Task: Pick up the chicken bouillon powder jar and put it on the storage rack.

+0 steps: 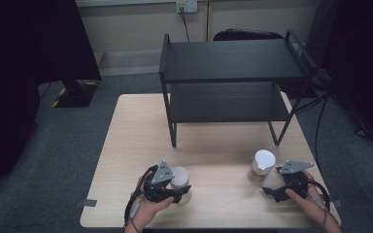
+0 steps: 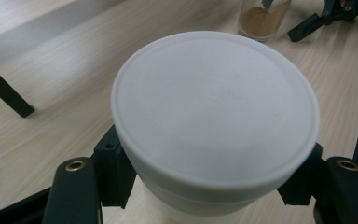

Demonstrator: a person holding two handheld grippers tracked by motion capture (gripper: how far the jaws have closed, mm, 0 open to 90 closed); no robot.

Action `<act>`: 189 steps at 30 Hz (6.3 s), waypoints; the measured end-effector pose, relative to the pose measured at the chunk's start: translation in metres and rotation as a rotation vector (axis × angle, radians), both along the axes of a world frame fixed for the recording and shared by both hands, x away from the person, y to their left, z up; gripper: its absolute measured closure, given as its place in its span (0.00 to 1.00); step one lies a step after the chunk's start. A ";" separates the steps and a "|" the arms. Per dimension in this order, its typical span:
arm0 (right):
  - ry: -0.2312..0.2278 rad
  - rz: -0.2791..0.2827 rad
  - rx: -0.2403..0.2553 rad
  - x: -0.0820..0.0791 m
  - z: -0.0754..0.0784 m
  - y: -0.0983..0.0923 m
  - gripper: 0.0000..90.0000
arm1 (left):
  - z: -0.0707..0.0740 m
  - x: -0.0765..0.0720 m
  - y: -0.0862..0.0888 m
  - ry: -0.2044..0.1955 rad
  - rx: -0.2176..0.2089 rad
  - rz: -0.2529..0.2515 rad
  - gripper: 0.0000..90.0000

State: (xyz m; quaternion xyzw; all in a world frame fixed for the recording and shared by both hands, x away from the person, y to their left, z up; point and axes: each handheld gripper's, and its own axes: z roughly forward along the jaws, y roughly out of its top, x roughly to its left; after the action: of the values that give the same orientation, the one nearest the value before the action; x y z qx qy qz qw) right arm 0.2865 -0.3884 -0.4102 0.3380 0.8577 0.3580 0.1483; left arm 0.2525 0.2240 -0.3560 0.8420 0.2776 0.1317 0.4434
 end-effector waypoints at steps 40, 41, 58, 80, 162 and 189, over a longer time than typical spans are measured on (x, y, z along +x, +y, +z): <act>0.000 0.000 0.000 0.000 0.000 0.000 0.00 | 0.052 0.060 -0.050 0.006 -0.039 -0.138 0.39; 0.000 0.000 0.000 0.000 0.000 0.000 0.00 | 0.053 0.062 -0.053 0.006 -0.039 -0.142 0.39; 0.000 0.000 -0.001 0.000 0.000 0.000 0.00 | 0.083 0.086 -0.082 -0.008 -0.029 -0.175 0.39; 0.000 -0.001 0.000 0.000 0.000 0.000 0.00 | 0.135 0.111 -0.107 -0.027 -0.031 -0.199 0.39; 0.001 -0.001 -0.001 -0.001 0.000 0.000 0.00 | 0.315 0.152 -0.143 -0.091 -0.042 -0.117 0.39; 0.001 0.000 -0.001 -0.001 0.000 0.000 0.00 | 0.320 0.189 -0.149 -0.058 -0.045 0.102 0.39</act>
State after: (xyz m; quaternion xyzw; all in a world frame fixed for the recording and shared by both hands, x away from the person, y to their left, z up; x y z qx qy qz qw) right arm 0.2853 -0.3889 -0.4100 0.3381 0.8579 0.3575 0.1481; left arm 0.4410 0.0752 -0.0365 0.8124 0.3101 0.1721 0.4629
